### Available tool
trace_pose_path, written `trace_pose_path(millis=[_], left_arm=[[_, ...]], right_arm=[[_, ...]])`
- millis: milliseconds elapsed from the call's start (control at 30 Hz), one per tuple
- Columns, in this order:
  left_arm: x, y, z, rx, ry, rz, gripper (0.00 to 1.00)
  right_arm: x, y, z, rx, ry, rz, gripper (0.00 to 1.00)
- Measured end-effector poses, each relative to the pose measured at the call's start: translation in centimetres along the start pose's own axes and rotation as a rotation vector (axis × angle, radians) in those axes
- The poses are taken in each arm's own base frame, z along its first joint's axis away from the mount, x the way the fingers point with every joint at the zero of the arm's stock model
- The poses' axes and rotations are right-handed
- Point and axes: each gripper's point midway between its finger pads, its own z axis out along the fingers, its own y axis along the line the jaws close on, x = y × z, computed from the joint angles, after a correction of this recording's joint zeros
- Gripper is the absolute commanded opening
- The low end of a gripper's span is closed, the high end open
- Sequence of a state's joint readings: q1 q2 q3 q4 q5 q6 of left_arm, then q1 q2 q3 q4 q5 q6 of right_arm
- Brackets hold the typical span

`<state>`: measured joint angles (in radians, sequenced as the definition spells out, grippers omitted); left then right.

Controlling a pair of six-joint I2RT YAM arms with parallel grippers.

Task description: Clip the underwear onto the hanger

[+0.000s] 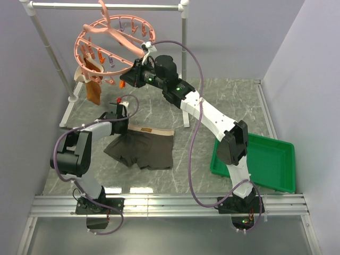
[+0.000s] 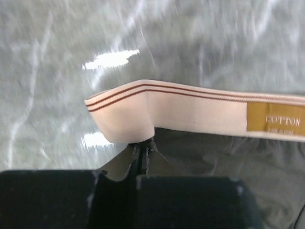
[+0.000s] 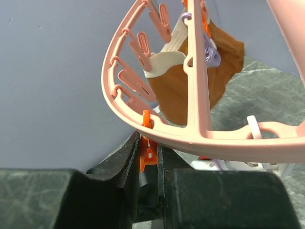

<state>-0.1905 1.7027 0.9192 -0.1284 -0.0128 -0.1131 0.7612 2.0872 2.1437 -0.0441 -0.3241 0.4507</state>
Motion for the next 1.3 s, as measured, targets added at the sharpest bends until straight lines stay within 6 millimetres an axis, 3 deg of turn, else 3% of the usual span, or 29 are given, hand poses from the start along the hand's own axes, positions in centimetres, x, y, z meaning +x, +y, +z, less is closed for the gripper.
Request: trace_pose_path(millis=[167,267,567,767,967,1300], left_arm=[[2.9,-0.5,-2.8,0.057,-0.028,0.047,0.0],[3.2,-1.0,-4.9,0.099,-0.107,0.092,0.0],[0.5,-3.6,-11.9,0.25,-0.527,0.264,0.0],[-1.6,-5.4,-15.5,0.334,-0.711,0.34,0.0],[-3.6,-5.4,-16.9,0.314,-0.797,0.377,0.0],[-9.1,-4.9,-20.4,0.241,-0.952,0.387,0.0]], right_arm=[[0.0,-0.4,0.0,0.008,-0.001,0.002,0.0],[-0.2,-0.6,-0.1,0.012,-0.002,0.003,0.0],[-0.3,-1.2,-0.6,0.018,0.001,0.009,0.0],[0.0,-1.2,-1.3,0.006,0.009,0.016,0.0],[0.3,-1.3,-1.6,-0.002,0.014,0.033,0.0],[0.3,-1.0,-1.7,-0.022,0.016,0.07,0.0]])
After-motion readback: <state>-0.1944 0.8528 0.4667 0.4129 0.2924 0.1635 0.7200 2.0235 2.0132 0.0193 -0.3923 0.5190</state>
